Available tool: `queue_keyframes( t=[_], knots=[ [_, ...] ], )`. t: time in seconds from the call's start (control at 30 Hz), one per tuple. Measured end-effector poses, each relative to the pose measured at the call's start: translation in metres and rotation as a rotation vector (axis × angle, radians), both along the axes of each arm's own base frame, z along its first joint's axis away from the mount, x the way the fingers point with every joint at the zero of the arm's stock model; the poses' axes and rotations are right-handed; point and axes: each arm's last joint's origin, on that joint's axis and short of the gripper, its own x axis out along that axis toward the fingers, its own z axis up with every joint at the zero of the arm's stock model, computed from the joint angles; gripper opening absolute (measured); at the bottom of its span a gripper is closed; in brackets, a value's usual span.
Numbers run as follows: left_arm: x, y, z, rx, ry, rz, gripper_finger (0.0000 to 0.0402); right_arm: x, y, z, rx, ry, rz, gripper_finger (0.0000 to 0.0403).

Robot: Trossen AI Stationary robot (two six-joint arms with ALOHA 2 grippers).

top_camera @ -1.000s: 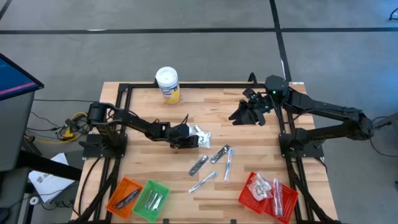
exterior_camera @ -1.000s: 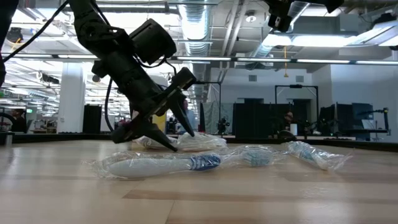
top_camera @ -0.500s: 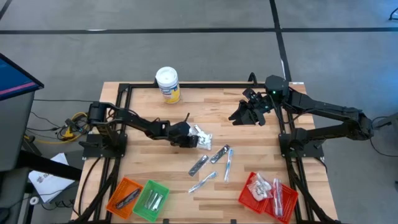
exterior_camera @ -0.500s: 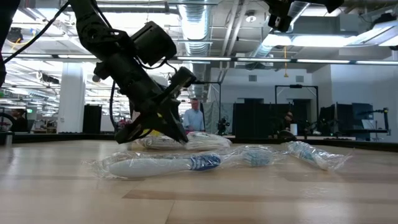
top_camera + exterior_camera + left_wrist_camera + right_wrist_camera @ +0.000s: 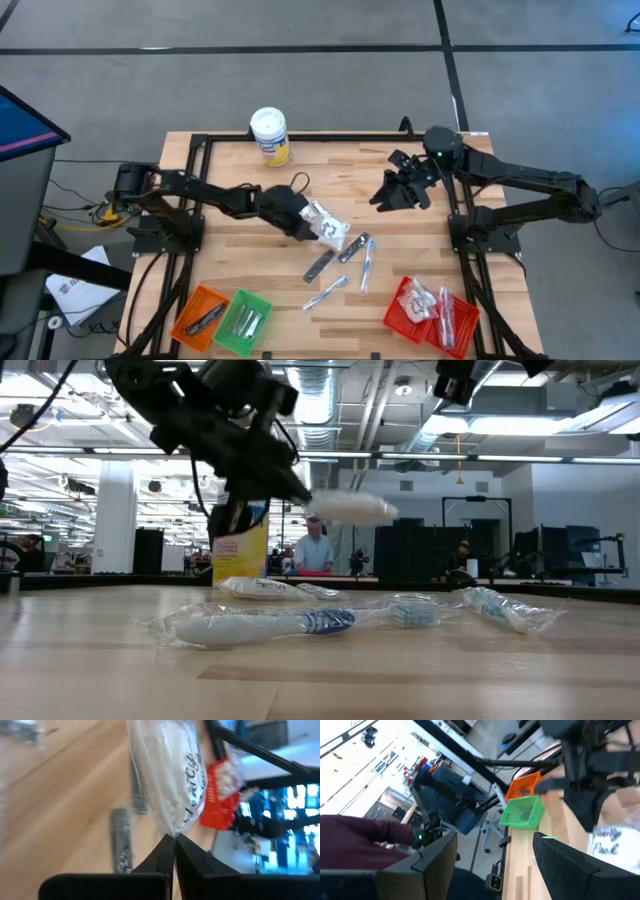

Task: Pick & Place Travel size toiletries
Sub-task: Put the cotton pods into the left red basket

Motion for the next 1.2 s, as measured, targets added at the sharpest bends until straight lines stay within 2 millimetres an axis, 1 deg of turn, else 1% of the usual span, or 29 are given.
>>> queue_keyframes(
  t=[0.17,0.3,0.4,0.47,0.57,0.67,0.73,0.8,0.9,1.0,1.2],
  knots=[
    [-0.005,-0.001,0.014,-0.013,-0.072,-0.133,0.0001,0.000,0.006,-0.003,0.021,0.045,0.025,0.0253],
    [-0.008,-0.006,0.020,-0.041,-0.111,-0.250,0.0000,-0.001,0.009,-0.006,0.109,0.125,0.042,0.0253],
    [-0.006,-0.010,0.025,-0.057,-0.122,-0.294,0.0000,-0.002,0.011,-0.009,0.171,0.186,0.061,0.0253],
    [-0.001,-0.014,0.034,-0.031,-0.160,-0.315,0.0000,-0.001,0.012,-0.012,0.206,0.230,0.060,0.0253],
    [0.008,-0.018,0.050,0.040,-0.196,-0.324,0.0000,0.007,0.012,-0.021,0.258,0.317,0.035,0.0253],
    [0.015,-0.021,0.069,0.110,-0.210,-0.330,0.0000,0.022,0.013,-0.032,0.280,0.363,0.020,0.0253],
    [0.018,-0.020,0.079,0.141,-0.215,-0.337,0.0000,0.033,0.014,-0.039,0.280,0.368,0.024,0.0253],
    [0.019,-0.020,0.085,0.157,-0.203,-0.348,0.0000,0.041,0.012,-0.040,0.276,0.333,0.026,0.0253],
    [0.021,-0.020,0.092,0.176,-0.218,-0.358,0.0000,0.052,0.008,-0.041,0.281,0.282,0.005,0.0253],
    [0.021,-0.020,0.093,0.177,-0.219,-0.358,0.0000,0.063,0.005,-0.047,0.307,0.282,0.002,0.0253],
    [0.021,-0.020,0.093,0.176,-0.219,-0.358,0.0000,0.081,0.005,-0.068,0.327,0.332,0.024,0.0253]
  ],
)
